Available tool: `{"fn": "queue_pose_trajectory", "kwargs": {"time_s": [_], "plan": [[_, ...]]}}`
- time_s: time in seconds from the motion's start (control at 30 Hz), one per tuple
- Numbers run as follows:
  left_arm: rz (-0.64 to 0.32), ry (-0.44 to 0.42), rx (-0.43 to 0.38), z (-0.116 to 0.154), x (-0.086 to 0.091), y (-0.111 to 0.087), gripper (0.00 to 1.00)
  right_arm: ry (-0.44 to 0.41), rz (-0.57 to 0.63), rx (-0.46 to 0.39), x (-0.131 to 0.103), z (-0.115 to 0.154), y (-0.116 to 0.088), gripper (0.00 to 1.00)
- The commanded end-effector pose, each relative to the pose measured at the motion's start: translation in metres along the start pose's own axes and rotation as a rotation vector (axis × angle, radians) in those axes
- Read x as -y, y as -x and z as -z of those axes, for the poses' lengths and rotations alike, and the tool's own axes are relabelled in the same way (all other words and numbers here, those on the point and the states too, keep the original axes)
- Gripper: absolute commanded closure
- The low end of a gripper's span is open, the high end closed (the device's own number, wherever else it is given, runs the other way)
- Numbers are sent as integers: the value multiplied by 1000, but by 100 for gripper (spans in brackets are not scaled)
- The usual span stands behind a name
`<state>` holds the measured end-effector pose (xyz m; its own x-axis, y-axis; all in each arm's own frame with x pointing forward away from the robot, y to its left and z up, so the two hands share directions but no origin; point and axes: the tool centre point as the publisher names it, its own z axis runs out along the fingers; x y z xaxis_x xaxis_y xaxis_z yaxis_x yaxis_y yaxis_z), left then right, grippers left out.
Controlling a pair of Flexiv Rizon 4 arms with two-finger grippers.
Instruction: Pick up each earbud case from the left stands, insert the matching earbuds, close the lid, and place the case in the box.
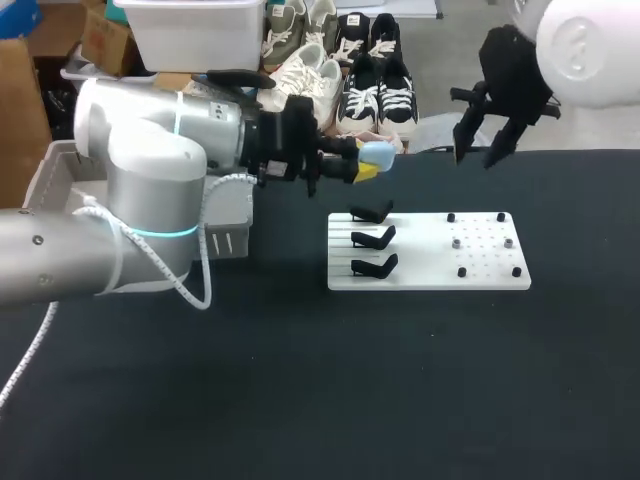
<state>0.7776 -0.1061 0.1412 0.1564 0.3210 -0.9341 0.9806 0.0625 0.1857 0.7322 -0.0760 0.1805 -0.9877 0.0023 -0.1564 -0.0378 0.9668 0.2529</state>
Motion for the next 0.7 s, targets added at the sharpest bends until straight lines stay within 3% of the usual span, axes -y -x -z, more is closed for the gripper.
{"fn": "queue_pose_trajectory", "kwargs": {"time_s": [0.03,0.2,0.4,0.7], "plan": [[-10,97,-53,56,11,1,100,1,-12,164,4,1,-11,58],[6,212,-166,107,3,-19,100,-1,-39,166,3,2,-15,58],[53,287,-278,155,-5,-52,100,-20,-72,165,-1,2,-22,58],[135,328,-402,192,-23,-103,100,-38,-133,164,-6,-1,-37,58]]}}
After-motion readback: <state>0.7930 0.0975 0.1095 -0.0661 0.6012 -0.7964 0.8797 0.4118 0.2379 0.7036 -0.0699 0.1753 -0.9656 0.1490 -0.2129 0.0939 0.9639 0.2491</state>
